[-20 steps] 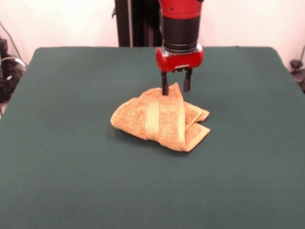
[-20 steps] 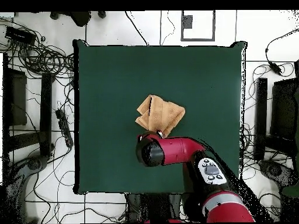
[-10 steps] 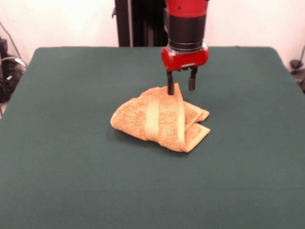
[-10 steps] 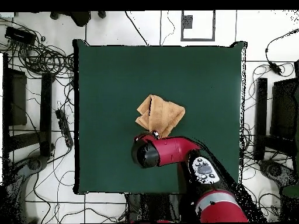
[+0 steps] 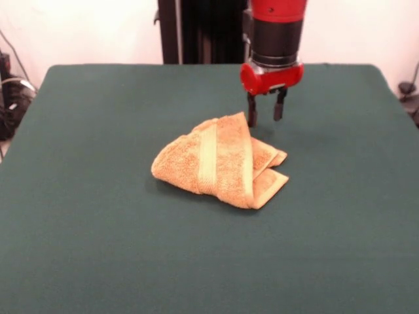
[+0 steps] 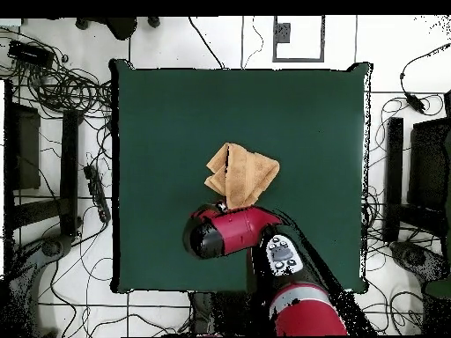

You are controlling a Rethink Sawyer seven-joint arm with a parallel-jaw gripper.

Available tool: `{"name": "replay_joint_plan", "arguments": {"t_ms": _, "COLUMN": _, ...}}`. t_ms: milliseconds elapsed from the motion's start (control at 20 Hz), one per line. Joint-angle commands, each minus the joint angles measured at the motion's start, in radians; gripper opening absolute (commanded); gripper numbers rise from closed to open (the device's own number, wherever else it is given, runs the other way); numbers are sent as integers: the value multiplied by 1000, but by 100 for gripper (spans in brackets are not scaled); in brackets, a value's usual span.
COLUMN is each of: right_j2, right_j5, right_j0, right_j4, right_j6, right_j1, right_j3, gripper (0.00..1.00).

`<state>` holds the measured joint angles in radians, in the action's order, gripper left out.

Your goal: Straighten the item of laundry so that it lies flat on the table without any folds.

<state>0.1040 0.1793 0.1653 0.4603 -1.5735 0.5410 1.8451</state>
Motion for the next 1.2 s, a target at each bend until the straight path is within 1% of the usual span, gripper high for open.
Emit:
{"name": "replay_joint_plan", "arguments": {"t_ms": 50, "right_j2": -23, "right_j5": 87, "right_j0": -50, "right_j4": 41, "right_j6": -63, "right_j1": -64, "right_j3": -53, "gripper": 100}}
{"name": "replay_joint_plan", "arguments": {"t_ms": 300, "right_j2": -57, "right_j5": 87, "right_j0": -85, "right_j4": 53, "right_j6": -73, "right_j1": -73, "right_j3": -72, "gripper": 100}}
{"name": "replay_joint_plan", "arguments": {"t_ms": 650, "right_j2": -183, "right_j5": 7, "right_j0": -195, "right_j4": 78, "right_j6": -136, "right_j1": -86, "right_j3": -108, "gripper": 100}}
{"name": "replay_joint_plan", "arguments": {"t_ms": 800, "right_j2": -226, "right_j5": -12, "right_j0": -232, "right_j4": 77, "right_j6": -153, "right_j1": -63, "right_j3": -102, "gripper": 100}}
{"name": "replay_joint_plan", "arguments": {"t_ms": 900, "right_j2": -239, "right_j5": -25, "right_j0": -236, "right_j4": 76, "right_j6": -152, "right_j1": -49, "right_j3": -96, "gripper": 100}}
{"name": "replay_joint_plan", "arguments": {"t_ms": 1000, "right_j2": -241, "right_j5": -30, "right_j0": -234, "right_j4": 70, "right_j6": -146, "right_j1": -54, "right_j3": -111, "gripper": 100}}
{"name": "replay_joint_plan", "arguments": {"t_ms": 1100, "right_j2": -249, "right_j5": -59, "right_j0": -240, "right_j4": 69, "right_j6": -150, "right_j1": -82, "right_j3": -127, "gripper": 100}}
{"name": "replay_joint_plan", "arguments": {"t_ms": 1200, "right_j2": -253, "right_j5": -84, "right_j0": -242, "right_j4": 69, "right_j6": -151, "right_j1": -90, "right_j3": -128, "gripper": 100}}
